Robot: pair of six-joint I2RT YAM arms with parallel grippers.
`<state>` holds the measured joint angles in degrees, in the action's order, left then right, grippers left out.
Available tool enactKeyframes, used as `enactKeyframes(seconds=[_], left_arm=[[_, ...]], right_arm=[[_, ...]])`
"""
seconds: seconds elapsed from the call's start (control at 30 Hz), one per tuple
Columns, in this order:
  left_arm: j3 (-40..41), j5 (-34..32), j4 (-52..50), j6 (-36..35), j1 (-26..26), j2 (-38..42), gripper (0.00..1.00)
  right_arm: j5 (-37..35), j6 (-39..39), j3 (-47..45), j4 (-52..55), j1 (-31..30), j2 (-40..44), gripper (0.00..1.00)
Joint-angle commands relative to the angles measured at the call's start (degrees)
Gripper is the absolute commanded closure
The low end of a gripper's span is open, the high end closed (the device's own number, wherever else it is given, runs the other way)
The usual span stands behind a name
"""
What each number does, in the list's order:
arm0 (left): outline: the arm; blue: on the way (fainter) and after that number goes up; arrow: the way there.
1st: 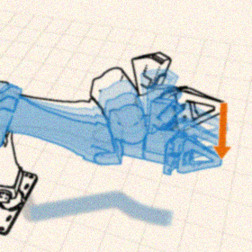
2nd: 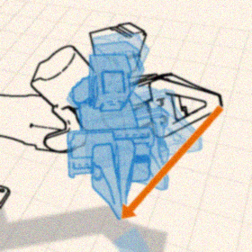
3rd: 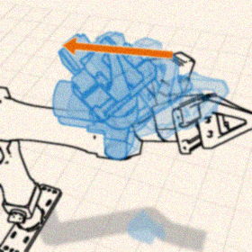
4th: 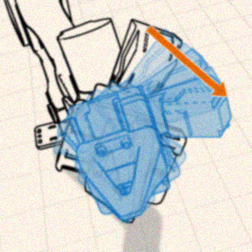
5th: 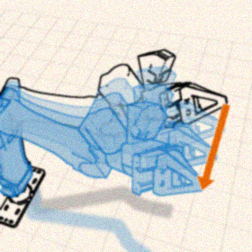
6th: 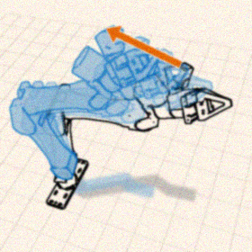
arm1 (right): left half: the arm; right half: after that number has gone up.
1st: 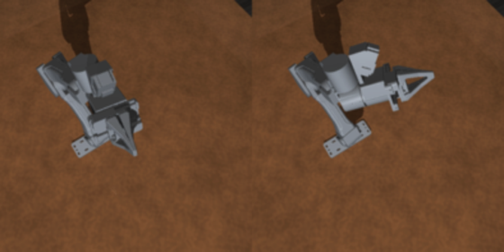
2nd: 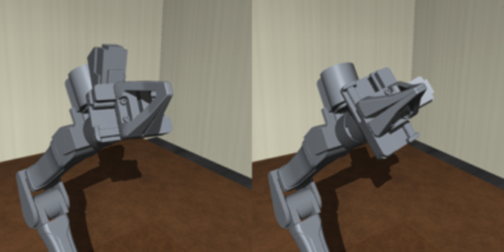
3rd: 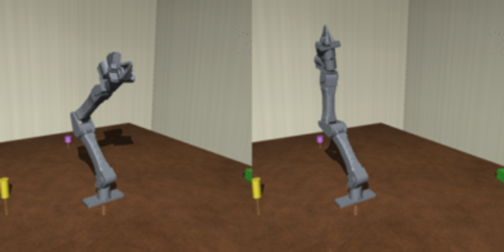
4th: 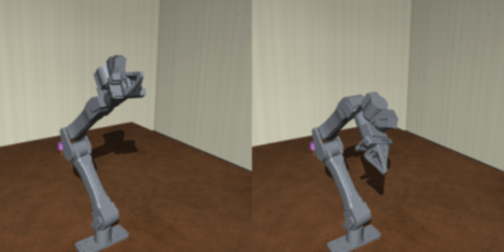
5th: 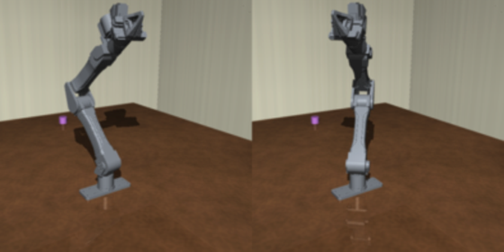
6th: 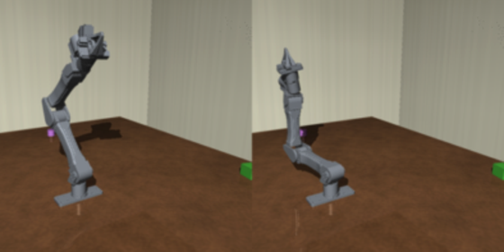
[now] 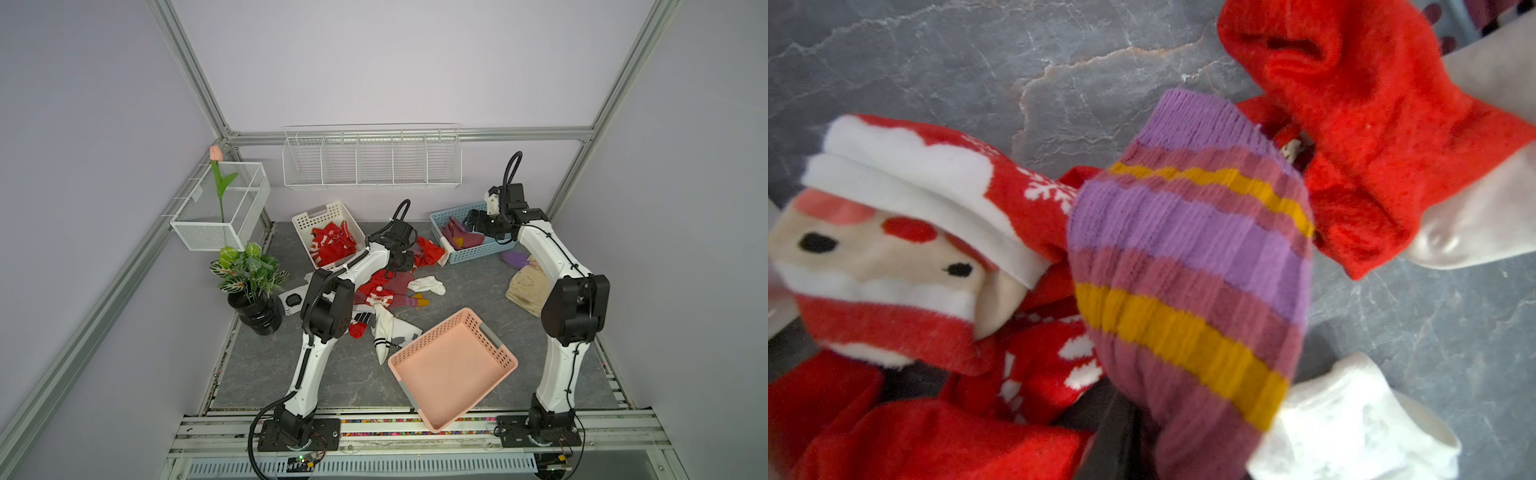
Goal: Sort the socks into the basket by color
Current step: Pick up the sock from the center of the board.
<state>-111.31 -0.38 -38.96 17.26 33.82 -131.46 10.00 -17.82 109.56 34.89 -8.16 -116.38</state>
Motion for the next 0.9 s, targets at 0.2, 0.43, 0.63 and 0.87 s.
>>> enactKeyframes(seconds=[0.2, 0.43, 0.63, 0.87], left_arm=[[7.23, -1.40, 2.21, -0.92, 0.76, 13.63, 1.00], [13.04, 1.16, 6.34, 0.40, 0.72, 20.91, 1.00], [17.78, 1.49, 10.88, 0.50, 0.73, 27.62, 1.00], [18.85, 7.24, 12.41, -0.72, 0.72, 32.69, 1.00]], right_arm=[[2.63, -0.78, -5.60, -2.87, -2.06, 7.84, 0.11], [8.41, -1.77, -10.90, -6.07, -4.42, 10.95, 0.10], [20.11, -3.10, -16.73, -14.08, -6.91, 13.35, 0.10], [31.36, -2.05, -25.05, -26.25, -10.52, 17.54, 0.10]])
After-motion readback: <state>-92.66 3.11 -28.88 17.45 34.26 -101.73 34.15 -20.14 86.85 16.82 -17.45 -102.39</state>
